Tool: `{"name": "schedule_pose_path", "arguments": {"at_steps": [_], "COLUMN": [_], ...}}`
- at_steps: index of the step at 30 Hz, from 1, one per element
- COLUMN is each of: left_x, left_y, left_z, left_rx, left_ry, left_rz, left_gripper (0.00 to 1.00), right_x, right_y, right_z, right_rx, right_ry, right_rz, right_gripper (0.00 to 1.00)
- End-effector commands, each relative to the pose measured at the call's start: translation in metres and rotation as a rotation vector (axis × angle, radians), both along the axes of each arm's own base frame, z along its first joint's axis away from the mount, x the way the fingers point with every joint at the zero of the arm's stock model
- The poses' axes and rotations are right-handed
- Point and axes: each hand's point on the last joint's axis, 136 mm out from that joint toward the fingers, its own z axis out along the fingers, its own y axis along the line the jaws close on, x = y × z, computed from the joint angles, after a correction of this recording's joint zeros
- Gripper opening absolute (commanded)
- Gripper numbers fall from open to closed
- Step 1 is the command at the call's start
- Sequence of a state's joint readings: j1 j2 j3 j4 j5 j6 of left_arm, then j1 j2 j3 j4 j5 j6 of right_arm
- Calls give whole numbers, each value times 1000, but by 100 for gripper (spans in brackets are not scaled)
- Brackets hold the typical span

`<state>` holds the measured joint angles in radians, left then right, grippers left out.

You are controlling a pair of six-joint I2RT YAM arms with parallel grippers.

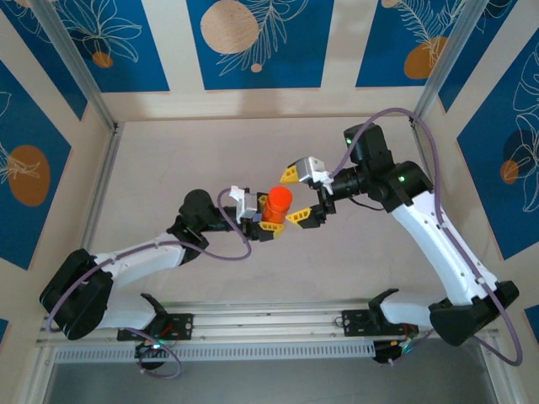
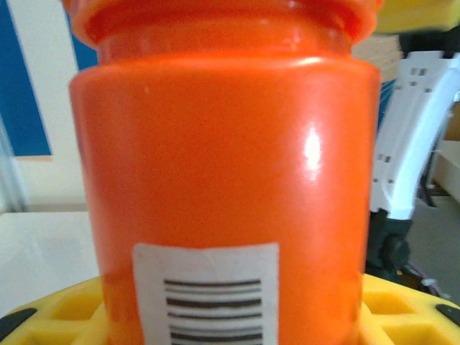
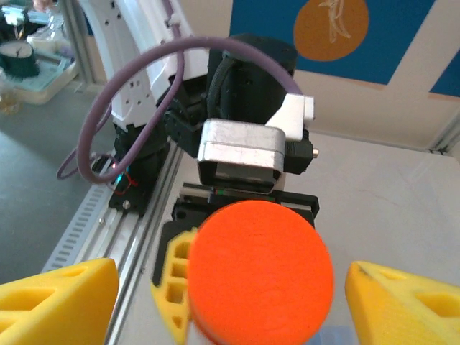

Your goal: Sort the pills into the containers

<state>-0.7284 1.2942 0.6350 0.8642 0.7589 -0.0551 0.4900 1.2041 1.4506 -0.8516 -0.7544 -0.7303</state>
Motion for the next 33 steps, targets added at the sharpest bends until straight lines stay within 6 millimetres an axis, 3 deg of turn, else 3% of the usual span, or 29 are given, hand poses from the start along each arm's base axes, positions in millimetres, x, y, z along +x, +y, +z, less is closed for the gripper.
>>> {"name": "schedule_pose_path", "arguments": {"at_steps": [1,5,11,22,33], "left_x": [20,36,55,67,69], "left_y": [8,16,26,47,42], "left_z": [13,10,6,15,13], "left_rx": [-22,-31,-28,-93,-69], "left_ry": [-46,-41,-29,6,41], "left_rz": [136,254,383,545,564], "left_gripper": [0,0,0,0,0], "right_x": [-2,1,14,66,62], "right_y": [-5,-10,-19,-57,-22], "right_z": [11,22,40,17,0], "right_rx": [38,83,163,240,157], "right_ry": [39,46,120,420,417], "right_rz": [-72,-164,-362,-1018,-982], "right_gripper": [93,96,93,84,75]}}
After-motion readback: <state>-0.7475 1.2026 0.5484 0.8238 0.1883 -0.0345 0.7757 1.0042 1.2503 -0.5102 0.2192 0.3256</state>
